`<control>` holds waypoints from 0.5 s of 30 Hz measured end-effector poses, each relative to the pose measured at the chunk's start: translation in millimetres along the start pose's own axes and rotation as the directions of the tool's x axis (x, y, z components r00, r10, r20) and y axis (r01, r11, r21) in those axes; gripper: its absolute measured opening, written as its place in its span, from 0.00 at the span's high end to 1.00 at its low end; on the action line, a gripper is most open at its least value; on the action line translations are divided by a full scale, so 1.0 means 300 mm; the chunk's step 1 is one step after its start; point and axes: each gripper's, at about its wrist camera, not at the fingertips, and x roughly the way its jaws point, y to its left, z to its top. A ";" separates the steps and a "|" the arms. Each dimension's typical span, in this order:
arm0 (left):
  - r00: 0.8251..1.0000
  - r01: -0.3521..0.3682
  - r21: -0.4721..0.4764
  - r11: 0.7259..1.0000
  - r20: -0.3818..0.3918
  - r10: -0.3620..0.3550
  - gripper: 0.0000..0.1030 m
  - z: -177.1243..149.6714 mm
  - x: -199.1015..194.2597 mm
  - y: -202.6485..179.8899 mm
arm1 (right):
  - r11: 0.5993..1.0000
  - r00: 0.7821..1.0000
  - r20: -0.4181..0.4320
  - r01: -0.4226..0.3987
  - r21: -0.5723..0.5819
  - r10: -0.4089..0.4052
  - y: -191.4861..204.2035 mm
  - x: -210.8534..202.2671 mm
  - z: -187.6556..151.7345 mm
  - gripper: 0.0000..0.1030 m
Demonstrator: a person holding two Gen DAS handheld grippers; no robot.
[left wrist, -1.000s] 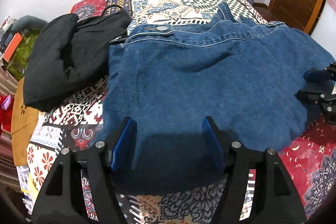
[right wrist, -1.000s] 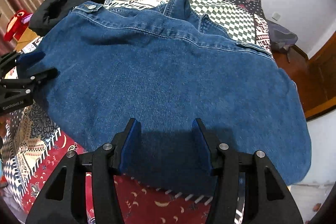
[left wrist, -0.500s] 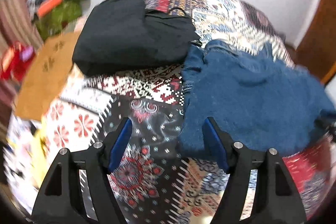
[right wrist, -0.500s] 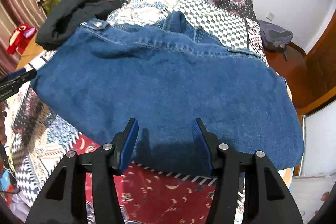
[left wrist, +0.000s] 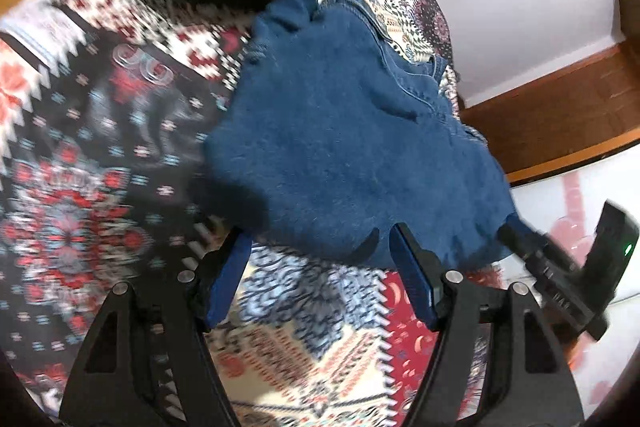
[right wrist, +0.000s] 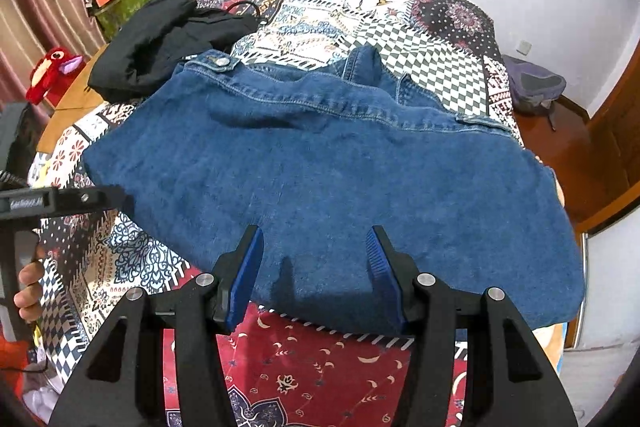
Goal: Fold large clothes
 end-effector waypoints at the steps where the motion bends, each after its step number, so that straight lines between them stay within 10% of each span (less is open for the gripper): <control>1: 1.000 0.019 -0.018 1.000 0.000 -0.019 0.32 0.007 0.016 0.000 | 1.000 1.000 -0.006 0.000 0.002 0.000 0.000 0.008 -0.002 0.52; 15: 0.973 0.227 -0.230 0.946 0.092 -0.211 0.34 0.074 0.131 0.041 | 0.999 0.998 -0.057 -0.017 0.038 0.019 -0.046 0.072 -0.031 0.52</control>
